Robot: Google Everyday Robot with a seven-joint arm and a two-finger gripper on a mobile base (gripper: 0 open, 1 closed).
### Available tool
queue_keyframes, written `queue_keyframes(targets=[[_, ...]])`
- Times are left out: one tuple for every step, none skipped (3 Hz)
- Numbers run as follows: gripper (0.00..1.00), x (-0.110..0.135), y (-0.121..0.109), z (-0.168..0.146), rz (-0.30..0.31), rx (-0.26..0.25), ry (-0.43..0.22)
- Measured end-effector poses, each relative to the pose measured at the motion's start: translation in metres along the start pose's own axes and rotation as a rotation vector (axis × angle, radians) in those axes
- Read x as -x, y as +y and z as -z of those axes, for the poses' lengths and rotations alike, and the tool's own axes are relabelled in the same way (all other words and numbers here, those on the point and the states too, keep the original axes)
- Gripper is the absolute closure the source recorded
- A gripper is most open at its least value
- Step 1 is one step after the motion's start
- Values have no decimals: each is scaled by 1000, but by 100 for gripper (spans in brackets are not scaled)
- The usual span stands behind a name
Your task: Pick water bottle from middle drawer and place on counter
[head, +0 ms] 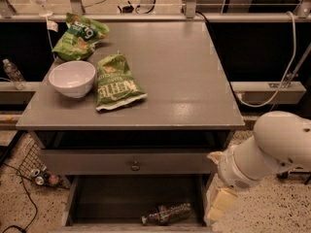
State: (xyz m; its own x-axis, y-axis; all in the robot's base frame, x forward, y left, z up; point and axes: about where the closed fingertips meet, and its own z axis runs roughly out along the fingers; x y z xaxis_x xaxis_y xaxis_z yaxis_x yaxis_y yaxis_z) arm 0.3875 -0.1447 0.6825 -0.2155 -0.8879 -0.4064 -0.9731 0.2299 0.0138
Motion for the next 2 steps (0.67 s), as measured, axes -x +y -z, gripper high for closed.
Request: queue_keyframes(targets=[[0,-20,-18,-45,80,49,-5],[0,-28,-23,-66,134,79,-11]])
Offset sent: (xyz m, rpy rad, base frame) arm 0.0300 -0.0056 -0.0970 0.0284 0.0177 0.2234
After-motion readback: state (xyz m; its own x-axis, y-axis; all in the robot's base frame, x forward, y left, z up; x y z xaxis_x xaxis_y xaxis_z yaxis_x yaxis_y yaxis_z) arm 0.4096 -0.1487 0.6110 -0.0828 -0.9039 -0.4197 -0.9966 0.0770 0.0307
